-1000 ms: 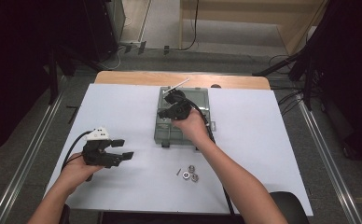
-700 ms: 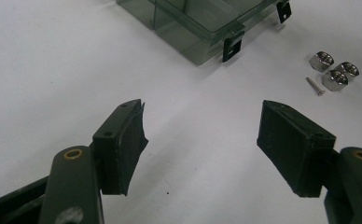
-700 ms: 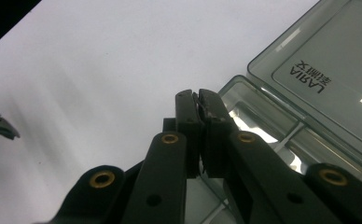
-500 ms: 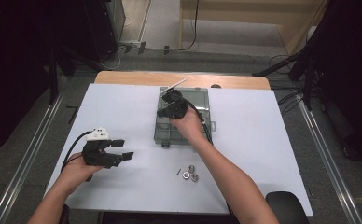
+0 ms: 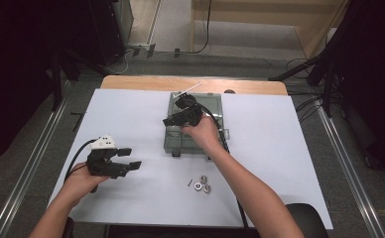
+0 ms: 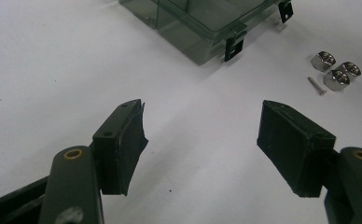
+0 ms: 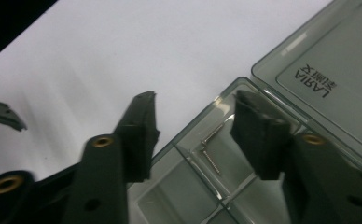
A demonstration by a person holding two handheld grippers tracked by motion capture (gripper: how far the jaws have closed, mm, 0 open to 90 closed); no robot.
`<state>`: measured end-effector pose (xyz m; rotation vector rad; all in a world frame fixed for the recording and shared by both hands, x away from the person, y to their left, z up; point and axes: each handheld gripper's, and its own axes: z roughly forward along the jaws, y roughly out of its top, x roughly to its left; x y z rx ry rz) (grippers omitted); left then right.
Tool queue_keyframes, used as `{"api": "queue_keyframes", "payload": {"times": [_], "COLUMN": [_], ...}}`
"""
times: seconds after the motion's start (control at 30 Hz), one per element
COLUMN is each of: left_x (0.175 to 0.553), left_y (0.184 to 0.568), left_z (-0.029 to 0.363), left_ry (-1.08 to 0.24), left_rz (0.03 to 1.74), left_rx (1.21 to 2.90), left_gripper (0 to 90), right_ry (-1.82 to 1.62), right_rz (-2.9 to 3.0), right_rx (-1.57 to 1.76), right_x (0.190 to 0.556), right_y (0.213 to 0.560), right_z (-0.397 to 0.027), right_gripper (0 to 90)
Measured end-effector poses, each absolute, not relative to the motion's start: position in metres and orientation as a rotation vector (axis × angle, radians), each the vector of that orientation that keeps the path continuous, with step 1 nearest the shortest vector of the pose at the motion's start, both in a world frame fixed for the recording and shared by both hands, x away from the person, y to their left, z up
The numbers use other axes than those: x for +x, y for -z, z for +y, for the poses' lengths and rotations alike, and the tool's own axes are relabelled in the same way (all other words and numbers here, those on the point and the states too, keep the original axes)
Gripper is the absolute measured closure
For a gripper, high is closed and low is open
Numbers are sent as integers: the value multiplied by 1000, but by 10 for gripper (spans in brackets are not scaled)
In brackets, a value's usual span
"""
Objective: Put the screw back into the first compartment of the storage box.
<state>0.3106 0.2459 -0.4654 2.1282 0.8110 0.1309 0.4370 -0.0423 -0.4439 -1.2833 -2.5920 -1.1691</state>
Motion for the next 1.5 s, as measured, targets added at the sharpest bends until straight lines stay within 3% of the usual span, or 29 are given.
{"api": "queue_keyframes", "payload": {"times": [0.13, 0.43, 0.9, 1.5], "left_x": [311, 311, 311, 311], "left_y": [466, 466, 466, 465], "left_z": [246, 247, 248, 249], "left_ry": [-130, -135, -142, -151], "left_rz": [813, 816, 825, 828], "left_rx": [2130, 2132, 2126, 2129], "left_gripper": [315, 315, 315, 315], "right_ry": [1213, 1261, 1279, 1292], "right_rz": [-2614, -2610, -2635, -2687], "right_rx": [-1246, -1175, -1078, -705], "right_x": [428, 406, 371, 355], "right_y": [437, 425, 423, 430], "right_z": [-48, -65, -86, -100], "right_gripper": [402, 384, 384, 369]}}
